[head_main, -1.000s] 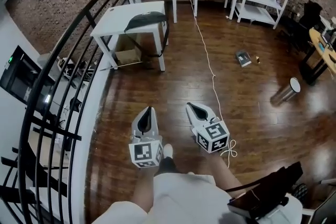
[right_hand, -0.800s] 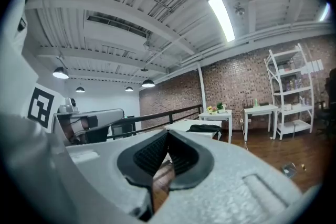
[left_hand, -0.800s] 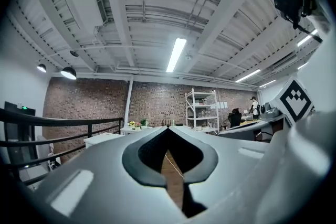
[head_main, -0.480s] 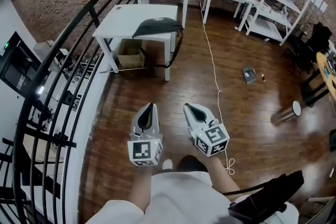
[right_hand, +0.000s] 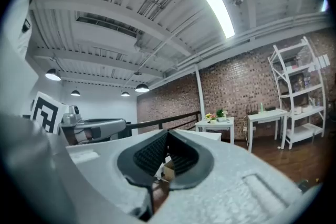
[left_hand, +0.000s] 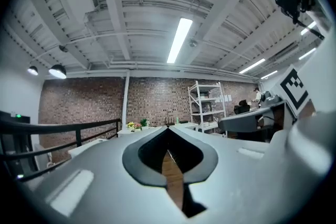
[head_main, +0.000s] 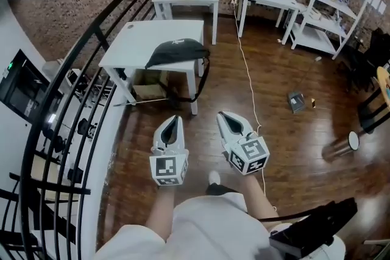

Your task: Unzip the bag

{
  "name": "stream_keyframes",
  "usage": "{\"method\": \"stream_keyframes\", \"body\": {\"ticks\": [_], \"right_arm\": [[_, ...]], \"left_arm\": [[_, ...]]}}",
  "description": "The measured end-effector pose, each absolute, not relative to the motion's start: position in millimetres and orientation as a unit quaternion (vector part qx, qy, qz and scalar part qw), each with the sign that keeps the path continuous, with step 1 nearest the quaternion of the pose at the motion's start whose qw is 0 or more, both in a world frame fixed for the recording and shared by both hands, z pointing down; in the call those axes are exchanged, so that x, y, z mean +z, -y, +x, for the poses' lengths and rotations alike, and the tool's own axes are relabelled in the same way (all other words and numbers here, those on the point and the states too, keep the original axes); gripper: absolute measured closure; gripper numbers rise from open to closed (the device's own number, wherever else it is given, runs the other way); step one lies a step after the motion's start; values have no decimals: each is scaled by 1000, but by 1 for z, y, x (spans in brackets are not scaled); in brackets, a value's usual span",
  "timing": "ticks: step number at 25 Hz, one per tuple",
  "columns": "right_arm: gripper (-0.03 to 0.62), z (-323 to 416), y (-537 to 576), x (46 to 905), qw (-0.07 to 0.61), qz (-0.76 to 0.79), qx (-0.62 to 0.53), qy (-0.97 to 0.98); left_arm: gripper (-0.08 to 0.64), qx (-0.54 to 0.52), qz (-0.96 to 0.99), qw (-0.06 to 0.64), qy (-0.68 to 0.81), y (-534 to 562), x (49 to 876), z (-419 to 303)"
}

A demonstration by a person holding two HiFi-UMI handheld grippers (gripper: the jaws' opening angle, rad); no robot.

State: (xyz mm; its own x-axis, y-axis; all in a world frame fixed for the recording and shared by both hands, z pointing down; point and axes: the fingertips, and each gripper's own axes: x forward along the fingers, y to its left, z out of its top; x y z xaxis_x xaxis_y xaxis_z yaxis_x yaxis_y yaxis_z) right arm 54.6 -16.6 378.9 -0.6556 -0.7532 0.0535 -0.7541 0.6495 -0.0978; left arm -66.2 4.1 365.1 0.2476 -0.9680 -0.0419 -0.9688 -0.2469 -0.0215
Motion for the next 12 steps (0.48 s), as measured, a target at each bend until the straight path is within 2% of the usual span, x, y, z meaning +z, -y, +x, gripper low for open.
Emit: {"method": "stream_keyframes", "body": {"ticks": [6,12], "right_arm": [[601,105,120,370,-18,433,59,899],[601,91,179,421,22,413,118,903]], "left_arm": [[543,0,-788,29,-615,86,360,-30],[542,-18,-789,-7,-614,160,384,-30]]}}
